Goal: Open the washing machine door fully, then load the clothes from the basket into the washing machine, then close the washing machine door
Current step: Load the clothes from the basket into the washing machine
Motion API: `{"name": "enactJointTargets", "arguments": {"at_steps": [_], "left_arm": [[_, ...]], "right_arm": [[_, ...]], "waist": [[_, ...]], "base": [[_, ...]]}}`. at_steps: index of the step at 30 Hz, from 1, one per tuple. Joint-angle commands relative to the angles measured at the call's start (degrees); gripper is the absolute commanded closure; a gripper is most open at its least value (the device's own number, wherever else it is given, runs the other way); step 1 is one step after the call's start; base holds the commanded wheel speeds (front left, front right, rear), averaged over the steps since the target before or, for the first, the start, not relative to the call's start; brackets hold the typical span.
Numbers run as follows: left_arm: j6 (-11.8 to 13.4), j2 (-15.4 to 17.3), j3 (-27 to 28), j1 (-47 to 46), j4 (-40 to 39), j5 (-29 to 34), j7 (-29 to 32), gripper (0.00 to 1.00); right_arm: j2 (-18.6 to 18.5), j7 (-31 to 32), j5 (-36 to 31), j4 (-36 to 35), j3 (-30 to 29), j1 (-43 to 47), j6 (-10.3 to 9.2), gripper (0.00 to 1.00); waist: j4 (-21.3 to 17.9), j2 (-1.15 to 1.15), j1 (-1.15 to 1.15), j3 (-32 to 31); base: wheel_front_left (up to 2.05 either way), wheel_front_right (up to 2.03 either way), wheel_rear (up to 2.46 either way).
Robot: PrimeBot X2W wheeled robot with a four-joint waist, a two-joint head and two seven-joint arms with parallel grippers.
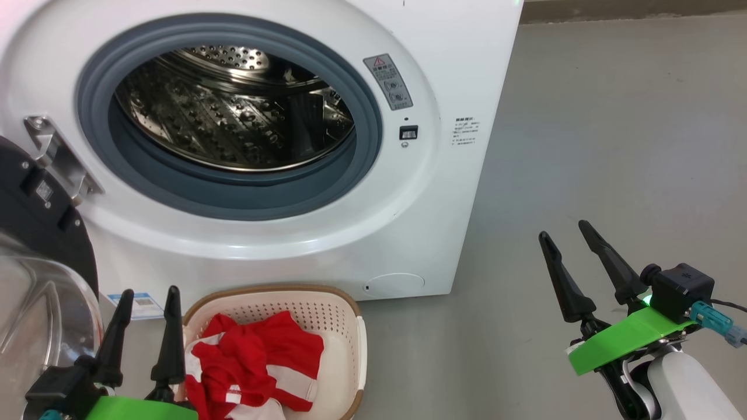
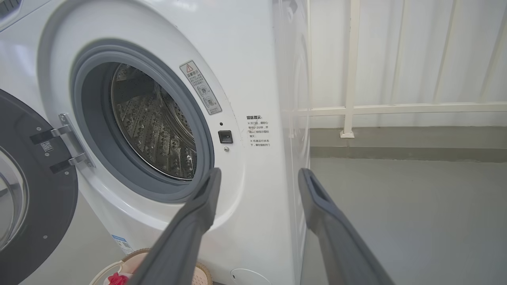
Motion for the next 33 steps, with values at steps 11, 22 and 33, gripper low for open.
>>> {"name": "enactJointTargets", "arguments": {"at_steps": [11,22,33], "left_arm": [[-0.16,0.83,1.79,-2.02,-1.18,0.33,-0.30,0.00],[-0.17,0.79,1.82,-2.20,-1.22,0.40,-0.30,0.00],[-0.18,0.77,1.88,-2.46,-1.47,0.36,-0.30,0.00]], "right_arm": [[-0.32,-0.69,-0.50,-1.45,1.08,-0.67,0.09,0.00],[-0.28,-0.69,-0.52,-1.52,0.98,-0.87,0.09,0.00],[-0.23,-0.69,-0.68,-1.67,0.82,-1.18,0.09,0.00]], "waist": [[0.19,0.00,0.00,0.15],[0.25,0.00,0.00,0.68],[0.22,0.00,0.00,1.44]], "base": [[0.07,-0.07,0.00],[0.00,0.00,0.00],[0.00,0.00,0.00]]}}
